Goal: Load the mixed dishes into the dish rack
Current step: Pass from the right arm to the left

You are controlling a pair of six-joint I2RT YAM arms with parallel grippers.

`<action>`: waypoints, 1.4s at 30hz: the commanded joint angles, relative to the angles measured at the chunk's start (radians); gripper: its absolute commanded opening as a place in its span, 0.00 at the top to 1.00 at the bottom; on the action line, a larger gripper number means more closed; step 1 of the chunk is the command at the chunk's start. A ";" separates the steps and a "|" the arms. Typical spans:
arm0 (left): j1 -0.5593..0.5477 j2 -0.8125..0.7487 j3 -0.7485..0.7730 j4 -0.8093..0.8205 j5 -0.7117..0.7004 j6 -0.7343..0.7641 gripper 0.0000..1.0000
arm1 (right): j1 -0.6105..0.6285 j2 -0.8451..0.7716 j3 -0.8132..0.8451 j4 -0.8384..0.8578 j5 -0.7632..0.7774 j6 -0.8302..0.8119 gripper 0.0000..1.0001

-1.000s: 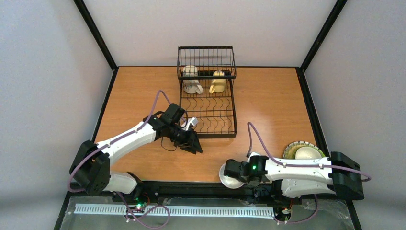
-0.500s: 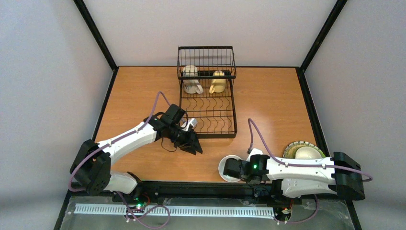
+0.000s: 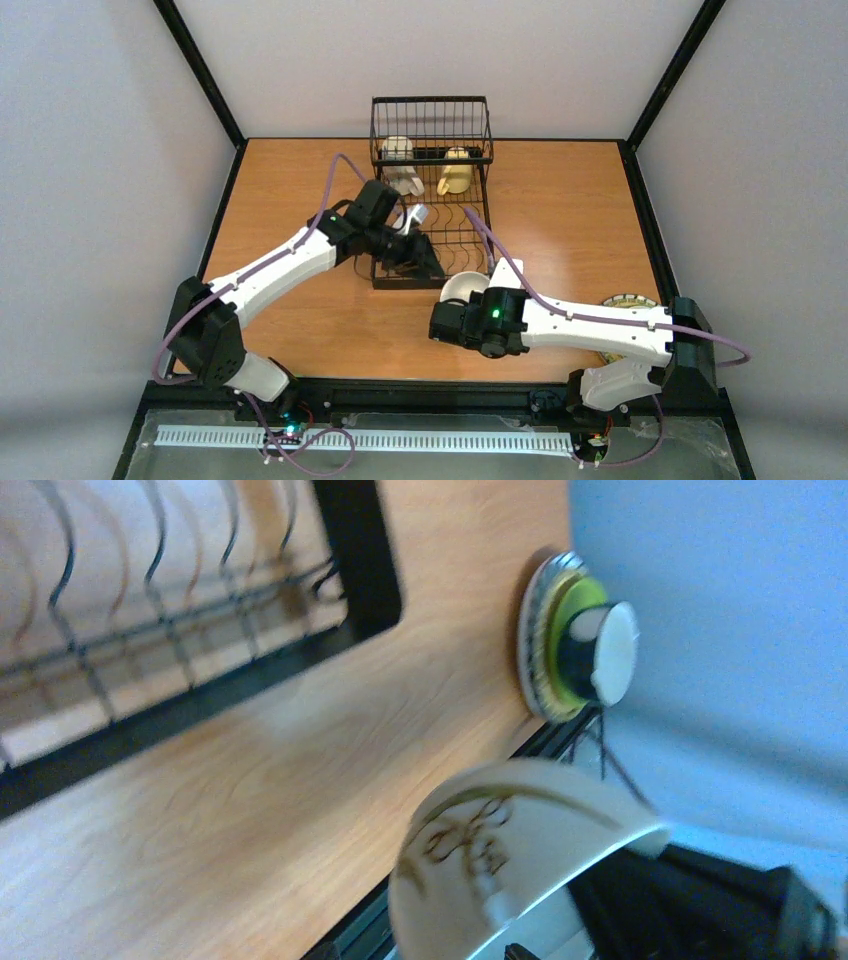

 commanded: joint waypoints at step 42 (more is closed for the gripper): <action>0.046 -0.004 0.226 0.231 -0.029 -0.033 0.07 | -0.310 0.167 0.603 0.105 0.312 -0.762 0.98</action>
